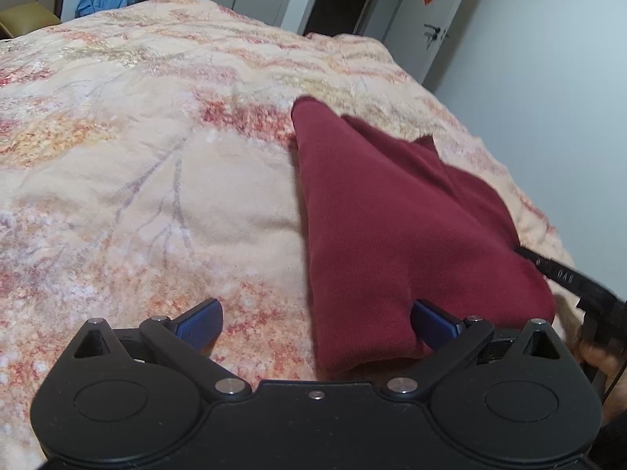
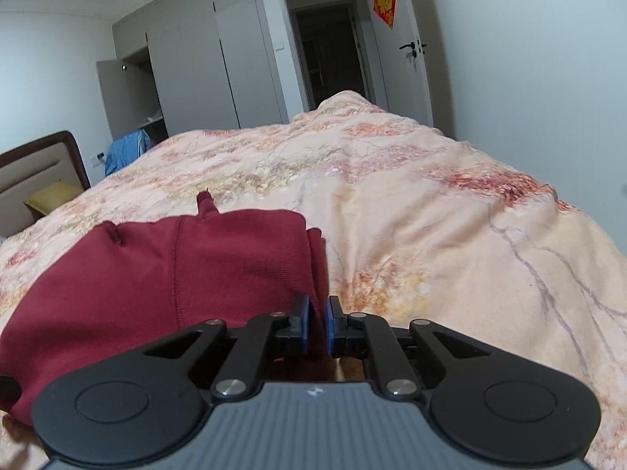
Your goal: Fold small clothes
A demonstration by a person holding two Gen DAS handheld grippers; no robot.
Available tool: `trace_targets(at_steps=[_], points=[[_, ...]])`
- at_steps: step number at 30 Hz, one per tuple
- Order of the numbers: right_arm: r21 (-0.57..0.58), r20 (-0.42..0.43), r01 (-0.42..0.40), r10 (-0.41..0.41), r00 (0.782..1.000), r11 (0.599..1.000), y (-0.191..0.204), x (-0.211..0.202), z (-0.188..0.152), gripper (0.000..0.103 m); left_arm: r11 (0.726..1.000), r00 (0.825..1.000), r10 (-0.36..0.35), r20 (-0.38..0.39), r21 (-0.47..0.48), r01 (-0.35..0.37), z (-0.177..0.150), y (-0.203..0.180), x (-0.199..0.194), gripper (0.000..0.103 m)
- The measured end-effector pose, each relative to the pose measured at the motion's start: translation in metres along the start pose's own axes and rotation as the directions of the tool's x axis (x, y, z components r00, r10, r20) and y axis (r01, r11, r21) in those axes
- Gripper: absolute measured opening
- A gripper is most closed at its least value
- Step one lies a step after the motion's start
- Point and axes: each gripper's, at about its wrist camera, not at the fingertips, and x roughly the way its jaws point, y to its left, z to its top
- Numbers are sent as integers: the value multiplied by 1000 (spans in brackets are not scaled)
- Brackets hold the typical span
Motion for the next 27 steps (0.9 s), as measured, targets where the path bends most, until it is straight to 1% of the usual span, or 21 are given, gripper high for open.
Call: trace_targets(at_steps=[4,7,10,15,18,22,25,26,27], points=[[-17,14,-3,3,1000,1000,2,-3,1,4,1000,999,-21,43,-12,21,9,3,-6,102],[-14,13,-5,5,1000,1000,2,-2,1,4,1000,999,-5,48,15,4,22,2,-1,102],[-5,16,-11,11,1000,1000,0,-1,1,4,999,999,20,32,44,-21,36,-3,11,102],[-8,39,-16,17,999,1000,0,-2,-4,4,998,1000,22,-7,61,-21,51,-11,38,102],[-6,46,-26,26,999,1000,-1,-3,-6,4,999,999,14,-39,53,-12,55,-12,54,103],[28,46,-51,49,998,998,-8,-2,-7,5,999,998,9,-59,51,-6,54,-11,64,103],[59,48,-65,62,997,996,-13,-2,-7,11,998,998,18,-61,61,-15,52,-12,68,103],[69,50,-69,65,997,995,-15,-2,-8,15,998,998,21,-58,61,-18,51,-13,68,103],[80,53,-69,64,997,994,-16,-2,-8,21,998,998,23,-53,59,-20,50,-13,69,103]])
